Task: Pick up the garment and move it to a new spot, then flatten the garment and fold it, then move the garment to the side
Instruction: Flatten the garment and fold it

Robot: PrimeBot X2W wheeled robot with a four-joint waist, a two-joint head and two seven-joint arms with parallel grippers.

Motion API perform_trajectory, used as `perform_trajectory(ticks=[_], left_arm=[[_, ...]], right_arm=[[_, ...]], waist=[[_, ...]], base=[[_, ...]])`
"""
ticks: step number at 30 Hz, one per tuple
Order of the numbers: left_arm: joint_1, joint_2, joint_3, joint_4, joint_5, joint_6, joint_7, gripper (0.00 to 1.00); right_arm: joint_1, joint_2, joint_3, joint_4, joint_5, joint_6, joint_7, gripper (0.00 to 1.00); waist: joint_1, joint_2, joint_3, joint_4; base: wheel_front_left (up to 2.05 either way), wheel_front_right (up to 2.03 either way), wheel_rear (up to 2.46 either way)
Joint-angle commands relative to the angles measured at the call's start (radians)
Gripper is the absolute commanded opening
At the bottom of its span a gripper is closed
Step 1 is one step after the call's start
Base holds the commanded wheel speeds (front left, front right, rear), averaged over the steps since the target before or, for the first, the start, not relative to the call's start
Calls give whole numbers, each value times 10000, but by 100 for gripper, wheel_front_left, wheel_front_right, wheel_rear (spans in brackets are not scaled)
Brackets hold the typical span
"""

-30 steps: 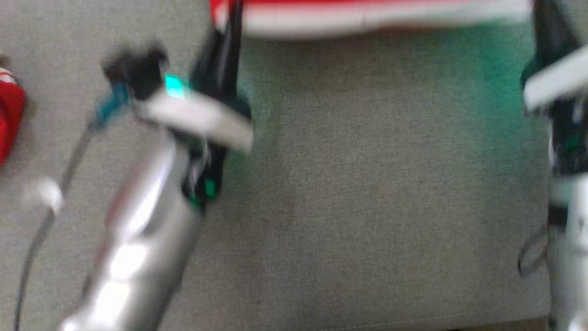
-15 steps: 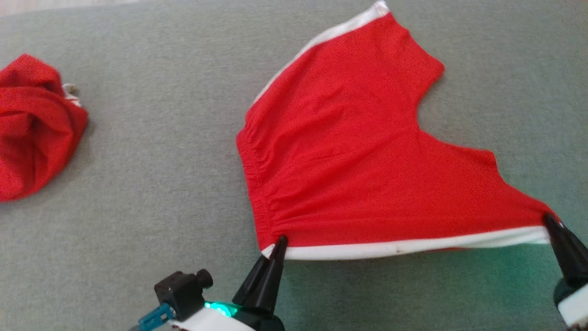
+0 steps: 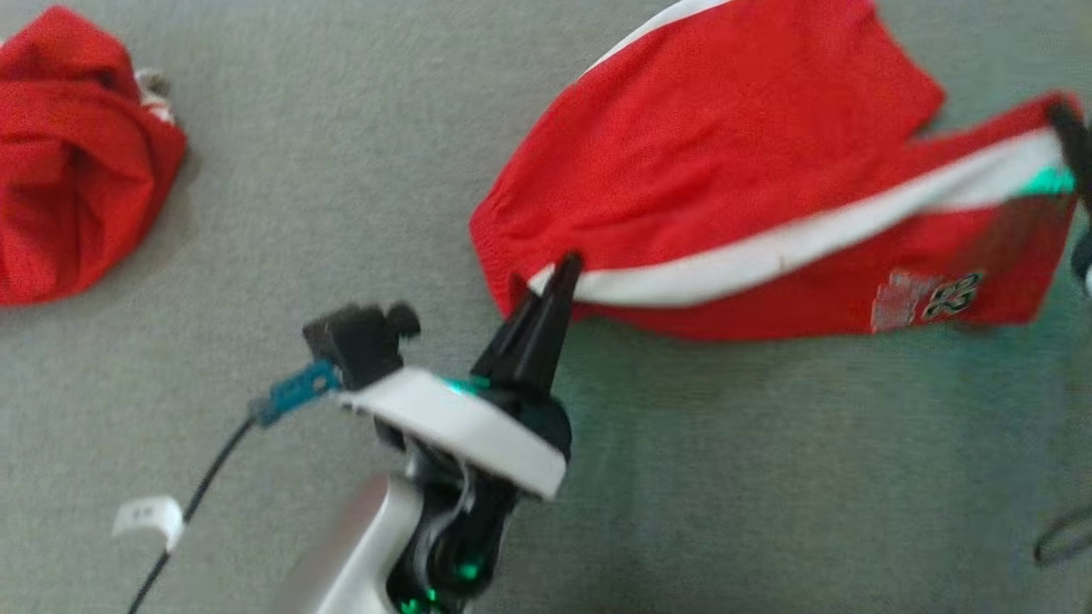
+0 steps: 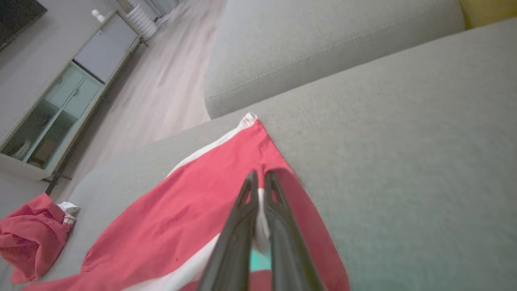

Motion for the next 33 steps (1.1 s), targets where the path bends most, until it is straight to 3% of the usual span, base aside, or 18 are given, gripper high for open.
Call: perform_trajectory(ticks=[1,6,13,19,25,26,28,30,31,32,33], left_arm=[[-253,-48,366,-165,-127,104,61,0],[-1363,-237,318,379,-913,688,295,0],[-2804,-273,-25,1412,-1944,1464,-228,0],[-3721,-275,-698,2283,-3164,1730,-913,0],[-4256,-276,-1237,2768,-3634,1737,-1436,0],[-4329,-276,-1319,2863,-3694,1734,-1526,6],[-4456,-276,-1462,3045,-3776,1728,-1700,6],[-4527,-276,-1538,3151,-3981,1716,-1871,24],[-4563,-276,-1584,3192,-4054,1714,-1959,42],[-4604,-276,-1662,3236,-4060,1707,-2038,71],[-4659,-276,-1776,3303,-3975,1703,-2098,100]], right_arm=[[-508,-148,206,-83,-112,75,220,0],[-2506,-193,251,1294,-569,75,786,0],[-3953,-600,431,2831,-1249,75,496,0],[-4580,-864,611,3802,-1582,75,-16,0],[-5085,-907,750,4330,-1786,75,-568,0],[-5161,-908,809,4410,-1762,75,-676,0],[-5282,-937,855,4582,-1757,75,-898,0],[-5428,-888,801,4739,-1749,75,-1232,0],[-5478,-860,785,4827,-1763,75,-1371,0],[-5481,-862,826,4899,-1804,75,-1468,13],[-5453,-889,920,4932,-1823,75,-1546,74]], waist=[[-4,0,532,511],[-4,0,1009,1033],[-4,0,1159,1658],[-4,0,1239,1882],[-4,0,1393,1961],[-4,0,1407,1986],[-4,0,1418,2041],[-4,0,1429,2079],[-4,0,1427,2093],[-4,0,1418,2108],[-4,0,1407,2120]], base=[[0,0,0],[0,0,0],[0,0,0],[0,0,0],[0,0,0],[0,0,0],[0,0,0],[0,0,0],[0,0,0],[0,0,0],[0,0,0]])
